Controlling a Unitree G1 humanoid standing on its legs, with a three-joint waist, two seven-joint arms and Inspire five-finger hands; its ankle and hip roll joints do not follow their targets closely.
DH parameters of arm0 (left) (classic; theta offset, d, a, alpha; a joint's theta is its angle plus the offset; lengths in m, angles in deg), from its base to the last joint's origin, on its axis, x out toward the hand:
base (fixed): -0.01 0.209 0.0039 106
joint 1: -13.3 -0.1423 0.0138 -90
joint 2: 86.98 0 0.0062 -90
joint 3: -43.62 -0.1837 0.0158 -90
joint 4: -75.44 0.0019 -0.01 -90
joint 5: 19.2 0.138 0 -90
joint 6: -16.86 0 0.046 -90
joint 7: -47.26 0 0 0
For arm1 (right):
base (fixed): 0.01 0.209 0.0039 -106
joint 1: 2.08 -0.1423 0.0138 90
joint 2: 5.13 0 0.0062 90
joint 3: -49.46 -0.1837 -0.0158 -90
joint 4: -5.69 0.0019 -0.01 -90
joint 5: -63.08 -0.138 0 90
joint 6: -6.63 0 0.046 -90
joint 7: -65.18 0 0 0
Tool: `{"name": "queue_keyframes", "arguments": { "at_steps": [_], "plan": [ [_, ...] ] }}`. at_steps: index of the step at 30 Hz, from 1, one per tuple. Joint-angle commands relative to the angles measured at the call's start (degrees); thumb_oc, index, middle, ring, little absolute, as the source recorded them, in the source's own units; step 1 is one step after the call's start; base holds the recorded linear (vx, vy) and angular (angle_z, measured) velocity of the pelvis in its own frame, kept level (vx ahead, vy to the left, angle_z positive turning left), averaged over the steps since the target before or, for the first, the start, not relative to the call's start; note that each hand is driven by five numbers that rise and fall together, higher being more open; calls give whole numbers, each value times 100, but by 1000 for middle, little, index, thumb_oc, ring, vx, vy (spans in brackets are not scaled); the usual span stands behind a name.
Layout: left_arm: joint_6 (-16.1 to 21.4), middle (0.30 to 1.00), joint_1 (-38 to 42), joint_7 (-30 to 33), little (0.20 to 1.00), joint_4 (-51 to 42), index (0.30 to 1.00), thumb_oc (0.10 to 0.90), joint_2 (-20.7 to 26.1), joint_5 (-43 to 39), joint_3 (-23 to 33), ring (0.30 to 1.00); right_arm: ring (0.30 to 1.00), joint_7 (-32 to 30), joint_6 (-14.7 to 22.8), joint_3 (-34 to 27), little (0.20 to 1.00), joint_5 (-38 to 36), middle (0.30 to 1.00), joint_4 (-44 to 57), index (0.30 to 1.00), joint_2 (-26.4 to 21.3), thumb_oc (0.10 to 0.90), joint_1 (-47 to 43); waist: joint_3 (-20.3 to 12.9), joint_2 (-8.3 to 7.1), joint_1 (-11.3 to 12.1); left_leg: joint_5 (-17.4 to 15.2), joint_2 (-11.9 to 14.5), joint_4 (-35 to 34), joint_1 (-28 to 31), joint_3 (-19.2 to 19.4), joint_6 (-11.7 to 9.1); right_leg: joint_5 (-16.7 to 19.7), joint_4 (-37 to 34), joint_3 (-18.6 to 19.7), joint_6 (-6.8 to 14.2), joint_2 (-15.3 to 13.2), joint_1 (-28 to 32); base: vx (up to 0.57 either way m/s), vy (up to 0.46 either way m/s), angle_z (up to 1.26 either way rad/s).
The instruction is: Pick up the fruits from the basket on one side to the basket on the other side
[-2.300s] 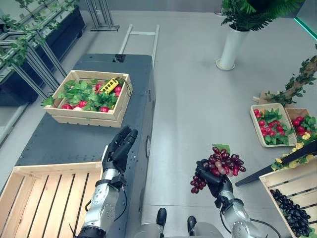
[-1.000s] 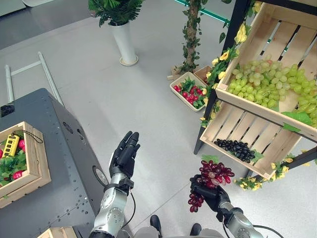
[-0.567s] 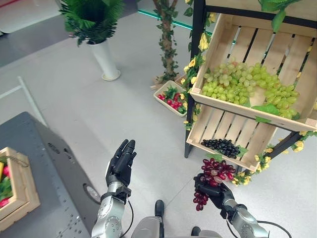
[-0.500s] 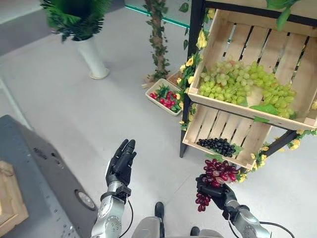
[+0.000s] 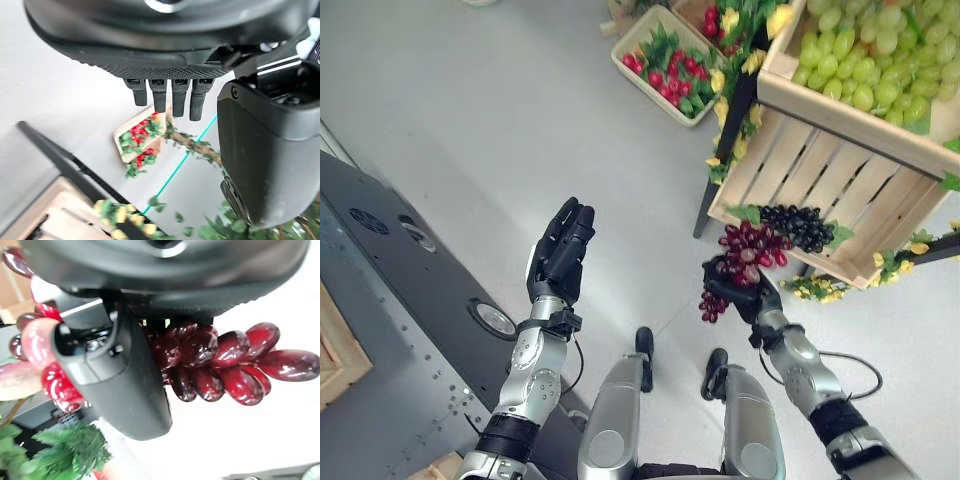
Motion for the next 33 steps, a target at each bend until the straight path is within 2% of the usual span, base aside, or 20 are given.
{"name": "queue_keyframes", "arguments": {
  "at_steps": [1, 6, 9, 13, 14, 15, 18, 22, 23, 25, 28, 33],
  "plan": [
    [742, 900, 31, -246, 900, -829, 900, 800, -123, -50, -24, 900, 300, -7, 740, -319, 300, -96, 300, 815, 300, -306, 400, -134, -78, 66, -65, -894, -67, 924, -263, -231, 2, 21, 56, -266, -326, 0, 193, -41, -35, 12],
    [813, 900, 162, -184, 900, -837, 900, 800, -80, 40, -120, 900, 300, -483, 931, -538, 300, 147, 300, 1164, 300, -453, 400, -514, 25, 74, -83, -1208, -125, 1792, -907, -345, 125, -236, 1096, -254, -420, -140, -640, -12, -6, 20],
    [794, 900, 153, -209, 900, -832, 900, 800, -56, 4, -128, 900, 300, -630, 954, -620, 300, 309, 300, 1275, 300, -558, 400, -587, 26, 100, -104, -1289, -134, 2021, -1098, -354, 153, -287, 1338, -228, -435, -145, -878, 5, 29, 4],
    [680, 900, 138, -184, 900, -885, 900, 800, -27, -41, -200, 900, 300, -1053, 904, -874, 300, 864, 300, 1375, 300, -994, 400, -938, 26, 204, -141, -1404, -115, 2571, -1613, -351, 230, -362, 1907, -127, -483, -176, -1490, 9, 47, -3],
    [602, 900, 159, -167, 900, -922, 900, 800, 11, -79, -222, 900, 300, -1301, 865, -951, 300, 1120, 300, 1357, 300, -1225, 400, -1140, 26, 226, -138, -1448, -105, 2741, -1760, -343, 263, -389, 2077, -100, -502, -185, -1662, 19, 35, 1],
    [505, 900, 159, -162, 900, -957, 900, 800, 60, -123, -236, 900, 300, -1571, 775, -1038, 300, 1381, 300, 1316, 300, -1519, 400, -1370, 25, 241, -128, -1482, -96, 2920, -1911, -353, 297, -414, 2263, -68, -525, -195, -1830, 0, 0, 0],
    [427, 900, 131, -182, 900, -987, 900, 800, 86, -180, -245, 900, 300, -1872, 590, -1087, 300, 1678, 300, 1220, 300, -1844, 400, -1613, 24, 260, -113, -1507, -92, 3096, -2049, -381, 319, -441, 2452, -30, -548, -193, -1979, 20, 11, 3],
    [450, 900, 23, -236, 900, -1063, 900, 800, 236, -296, -353, 900, 300, -2404, 153, -971, 300, 2163, 300, 597, 300, -2755, 400, -2332, 22, 298, -35, -1565, -49, 3434, -2292, -422, 379, -492, 2754, -53, -611, -216, -2186, 0, 0, 0],
    [450, 900, 24, -236, 900, -1063, 900, 800, 233, -296, -350, 900, 300, -2405, 157, -961, 300, 2160, 300, 587, 300, -2758, 400, -2345, 23, 301, -39, -1567, -48, 3438, -2296, -423, 379, -494, 2757, -54, -611, -215, -2189, 28, -19, 3],
    [500, 900, -39, -208, 900, -1116, 900, 800, 410, -421, -478, 900, 300, -2721, -168, -637, 300, 2356, 300, -108, 300, -3335, 400, -2969, 23, 318, 51, -1577, -53, 3554, -2367, -459, 388, -509, 2851, -98, -634, -230, -2215, 34, -30, -1],
    [528, 900, -54, -219, 900, -1135, 900, 800, 508, -491, -567, 900, 300, -2838, -353, -392, 300, 2563, 300, -560, 300, -3620, 400, -3364, 23, 330, 103, -1580, -55, 3577, -2380, -481, 389, -503, 2855, -126, -643, -244, -2205, 11, -19, 2],
    [595, 900, -76, -244, 900, -1185, 900, 800, 656, -577, -736, 900, 300, -2668, -1184, 393, 300, 2786, 300, -1386, 300, -4185, 400, -4243, 25, 347, 172, -1575, -75, 3574, -2413, -513, 385, -475, 2820, -168, -671, -268, -2215, 8, -5, 5]
  ]
}}
